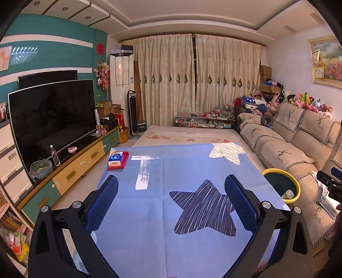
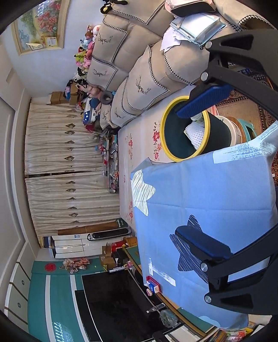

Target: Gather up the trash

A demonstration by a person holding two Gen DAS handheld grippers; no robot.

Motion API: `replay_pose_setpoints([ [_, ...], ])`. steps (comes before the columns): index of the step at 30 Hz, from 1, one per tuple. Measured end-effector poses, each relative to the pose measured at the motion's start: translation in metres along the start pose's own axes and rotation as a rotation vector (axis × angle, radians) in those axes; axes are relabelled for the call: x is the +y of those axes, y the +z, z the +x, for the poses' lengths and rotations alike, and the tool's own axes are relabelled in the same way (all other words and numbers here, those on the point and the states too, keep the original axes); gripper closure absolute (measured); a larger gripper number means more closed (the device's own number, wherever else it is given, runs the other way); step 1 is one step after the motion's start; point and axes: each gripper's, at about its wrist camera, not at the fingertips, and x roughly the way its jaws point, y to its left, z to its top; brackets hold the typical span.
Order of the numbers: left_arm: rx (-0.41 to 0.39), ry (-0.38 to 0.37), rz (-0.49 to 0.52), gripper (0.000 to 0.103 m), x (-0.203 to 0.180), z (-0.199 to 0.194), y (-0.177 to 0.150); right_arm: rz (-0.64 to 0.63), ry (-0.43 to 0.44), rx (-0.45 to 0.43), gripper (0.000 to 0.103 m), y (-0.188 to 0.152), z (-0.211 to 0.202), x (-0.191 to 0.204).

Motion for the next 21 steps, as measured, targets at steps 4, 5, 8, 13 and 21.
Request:
replay_pose_setpoints([
  [4, 0.016, 0.003, -0.015, 0.005, -0.004, 0.006, 0.001, 0.010, 0.003, 0.003, 0.007, -0.002, 0.002, -0.004],
  [5, 0.021, 0.001, -0.020, 0.005, -0.004, 0.006, 0.001, 0.011, 0.003, 0.004, 0.007, -0.003, 0.002, -0.005],
  [8, 0.029, 0.002, -0.025, 0.005, -0.003, 0.008, 0.001, 0.018, 0.003, 0.009, 0.007, -0.004, 0.005, -0.007],
  [13, 0.036, 0.008, -0.033, 0.005, -0.001, 0.011, -0.001, 0.016, 0.001, 0.017, 0.007, -0.005, 0.009, -0.005],
  [21, 0.041, 0.015, -0.038, 0.005, 0.001, 0.015, -0.003, 0.006, 0.006, 0.025, 0.007, -0.006, 0.012, -0.001],
])
